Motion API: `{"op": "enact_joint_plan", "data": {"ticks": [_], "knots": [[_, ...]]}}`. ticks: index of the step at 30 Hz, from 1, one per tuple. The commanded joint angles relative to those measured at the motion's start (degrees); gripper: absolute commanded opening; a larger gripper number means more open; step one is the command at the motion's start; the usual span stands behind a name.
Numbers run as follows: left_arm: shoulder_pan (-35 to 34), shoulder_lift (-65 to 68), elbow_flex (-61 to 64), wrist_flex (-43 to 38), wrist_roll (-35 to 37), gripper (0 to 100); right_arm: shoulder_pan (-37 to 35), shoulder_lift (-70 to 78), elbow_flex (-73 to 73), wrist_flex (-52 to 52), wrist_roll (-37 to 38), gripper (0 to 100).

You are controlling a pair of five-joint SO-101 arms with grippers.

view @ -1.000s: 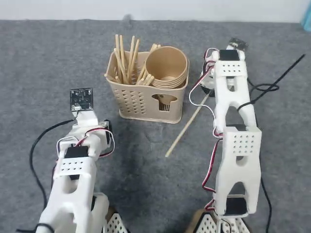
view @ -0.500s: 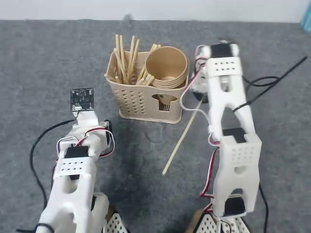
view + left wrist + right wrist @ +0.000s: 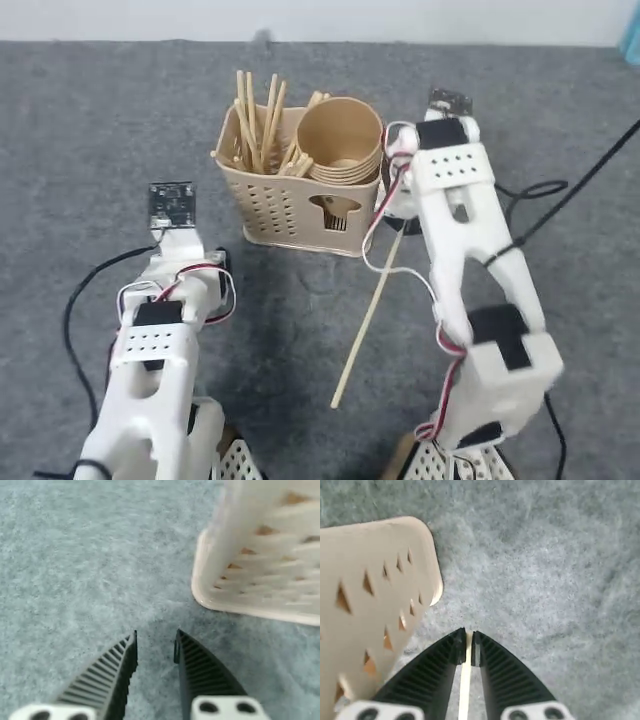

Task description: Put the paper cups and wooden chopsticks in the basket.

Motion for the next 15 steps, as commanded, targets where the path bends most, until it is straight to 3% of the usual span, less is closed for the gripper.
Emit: {"op": "enact_joint_plan", "data": {"ticks": [1, 15], "knots": [[1.58, -3.69, -2.42, 2.64, -3.08, 9, -0.13, -8.92, 3.96, -3.91, 1.05, 0.8], [3.96, -28.22, 10.68, 3.52, -4.04, 8, 5.32, -20.44, 16.88, -5.41, 4.40, 0.9]]}}
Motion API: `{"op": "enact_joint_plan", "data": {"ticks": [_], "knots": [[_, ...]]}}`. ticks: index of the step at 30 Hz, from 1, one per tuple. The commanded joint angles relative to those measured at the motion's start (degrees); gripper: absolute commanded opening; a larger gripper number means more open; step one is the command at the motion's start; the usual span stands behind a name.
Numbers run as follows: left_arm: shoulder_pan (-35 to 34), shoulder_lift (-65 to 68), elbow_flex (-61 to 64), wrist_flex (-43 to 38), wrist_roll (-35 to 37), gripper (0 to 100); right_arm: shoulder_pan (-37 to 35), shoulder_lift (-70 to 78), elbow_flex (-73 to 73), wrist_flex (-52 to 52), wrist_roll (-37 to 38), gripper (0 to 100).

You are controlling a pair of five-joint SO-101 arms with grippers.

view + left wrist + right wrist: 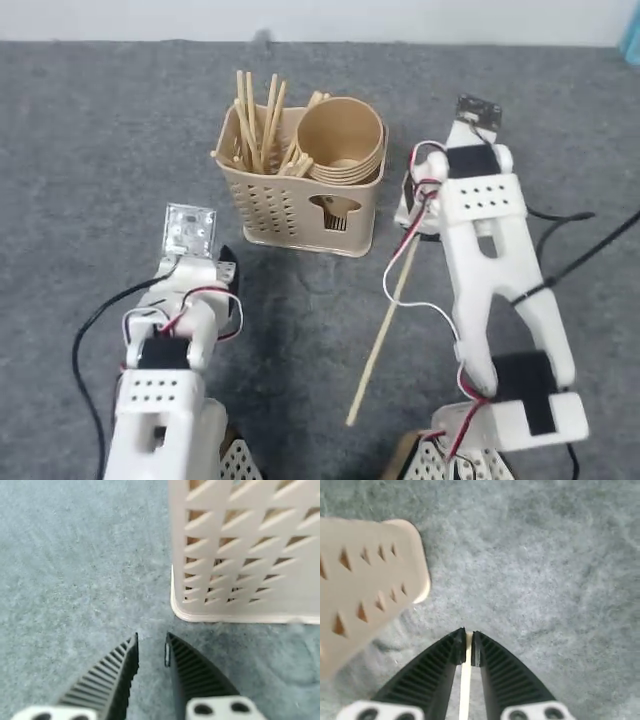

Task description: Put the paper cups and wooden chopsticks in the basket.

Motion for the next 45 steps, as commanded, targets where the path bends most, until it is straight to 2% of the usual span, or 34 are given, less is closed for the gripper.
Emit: {"op": "enact_joint_plan", "data": {"ticks": [1, 5, 8, 14, 29, 37, 45], "knots": [[0.79, -3.16, 0.31, 0.53, -0.44, 8, 1.80, -7.78, 3.43, -1.19, 1.67, 0.9], [0.88, -2.90, 0.48, 0.53, -0.44, 8, 4.35, -16.75, 9.49, -3.56, 2.46, 0.9], [0.88, -3.34, 0.48, 0.70, -0.44, 8, 6.29, -23.52, 13.80, -5.67, 5.98, 0.9], [0.53, -3.43, -1.89, 5.19, -0.44, 8, 9.54, -30.81, 19.16, -7.25, 9.49, 0.9], [0.70, -3.78, -3.30, 7.47, -0.35, 8, 15.69, -49.19, 28.75, -9.36, 11.96, 0.9], [0.88, -17.41, 0.92, 11.43, -0.35, 8, 19.12, -53.49, 29.89, -11.56, 14.07, 0.9], [0.97, -35.25, 5.41, 20.57, -0.35, 8, 18.77, -52.97, 25.14, -17.63, 13.98, 0.9]]}}
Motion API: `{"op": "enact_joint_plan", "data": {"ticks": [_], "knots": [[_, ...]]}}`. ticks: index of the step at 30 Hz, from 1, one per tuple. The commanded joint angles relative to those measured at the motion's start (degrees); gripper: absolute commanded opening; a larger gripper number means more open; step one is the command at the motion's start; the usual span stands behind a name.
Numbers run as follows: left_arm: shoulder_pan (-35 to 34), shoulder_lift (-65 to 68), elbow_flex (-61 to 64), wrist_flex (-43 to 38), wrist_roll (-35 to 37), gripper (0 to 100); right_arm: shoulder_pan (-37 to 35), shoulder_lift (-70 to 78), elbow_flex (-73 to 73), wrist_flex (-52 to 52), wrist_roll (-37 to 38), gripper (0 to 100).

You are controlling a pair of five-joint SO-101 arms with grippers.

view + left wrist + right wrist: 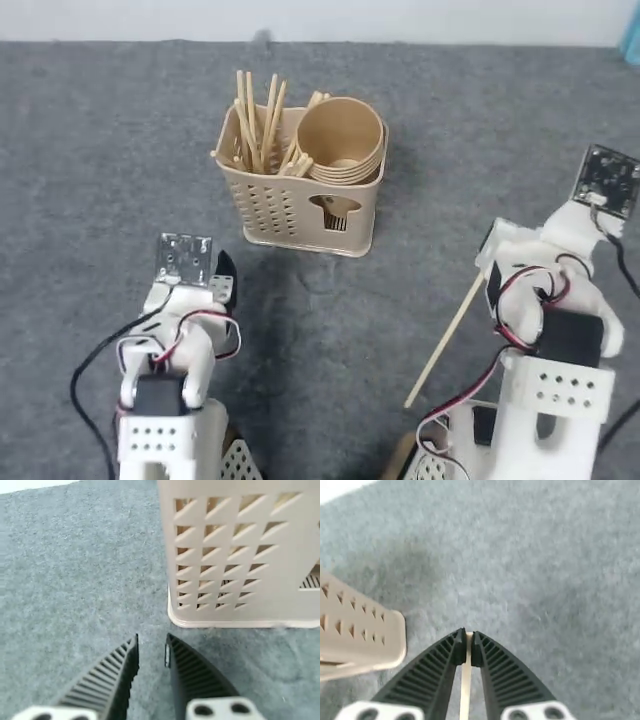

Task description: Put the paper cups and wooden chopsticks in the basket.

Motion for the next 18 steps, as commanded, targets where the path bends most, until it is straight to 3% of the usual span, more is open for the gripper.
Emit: {"op": "enact_joint_plan", "data": {"ticks": [1, 11, 18], "knots": [[0.44, -7.91, 0.66, 3.60, -0.26, 8, 0.31, -0.75, -6.77, -1.98, 0.88, 0.9], [5.45, -8.35, 3.21, 4.04, -0.26, 8, 0.22, -0.66, -28.66, -1.98, 0.97, 0.8], [5.98, -8.35, 3.65, 3.43, 0.00, 8, -5.41, 4.62, -39.03, -8.66, 0.79, 0.8]]}}
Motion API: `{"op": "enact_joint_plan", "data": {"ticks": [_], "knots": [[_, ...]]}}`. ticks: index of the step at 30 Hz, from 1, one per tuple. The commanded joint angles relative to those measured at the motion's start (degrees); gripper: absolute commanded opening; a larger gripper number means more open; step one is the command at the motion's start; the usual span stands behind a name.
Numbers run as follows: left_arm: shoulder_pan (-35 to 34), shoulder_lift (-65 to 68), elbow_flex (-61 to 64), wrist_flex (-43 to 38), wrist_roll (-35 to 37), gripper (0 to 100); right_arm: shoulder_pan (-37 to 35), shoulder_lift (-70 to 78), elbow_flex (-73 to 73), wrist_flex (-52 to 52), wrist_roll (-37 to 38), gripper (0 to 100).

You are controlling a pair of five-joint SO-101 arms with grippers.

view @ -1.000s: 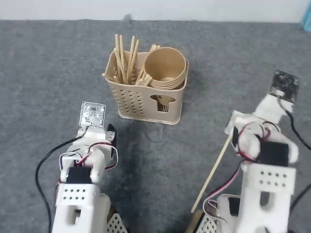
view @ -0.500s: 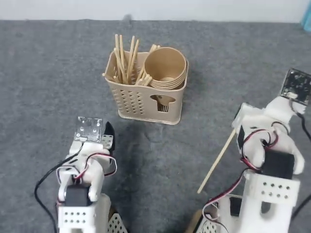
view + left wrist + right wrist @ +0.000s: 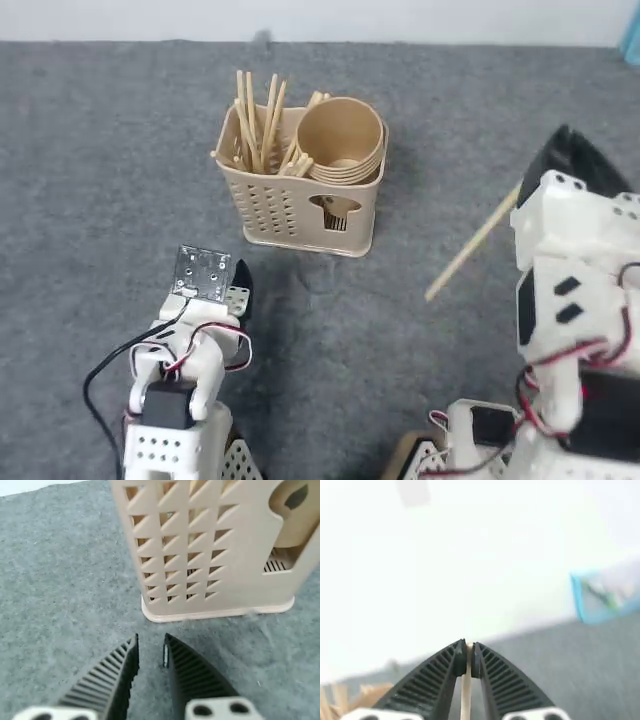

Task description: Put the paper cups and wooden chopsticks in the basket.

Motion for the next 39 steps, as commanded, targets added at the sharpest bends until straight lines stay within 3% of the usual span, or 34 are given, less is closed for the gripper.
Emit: {"op": "enact_joint_plan", "data": {"ticks": [1, 8, 13, 20, 29, 39], "knots": [[0.35, -0.79, 0.31, -1.67, 0.00, 7, -3.47, 5.14, -6.95, -6.11, 0.62, 0.8], [0.09, -0.70, 0.57, 0.09, -0.26, 1, -12.00, 14.81, -11.43, -27.56, 0.62, 0.8], [0.35, -0.79, 0.57, 3.34, -0.35, 1, -16.84, 22.81, -15.56, -33.63, 0.97, 0.8], [0.35, -0.79, 0.57, 3.60, -0.35, 1, -23.43, 36.70, -28.40, -33.54, 1.49, 0.8], [0.35, -0.79, 0.57, 3.25, -0.35, 1, -32.84, 50.68, -46.86, -31.16, 11.16, 0.8], [0.35, -0.70, 0.57, 3.52, -0.35, 1, -34.24, 59.12, -48.35, -19.30, 10.81, 0.8]]}}
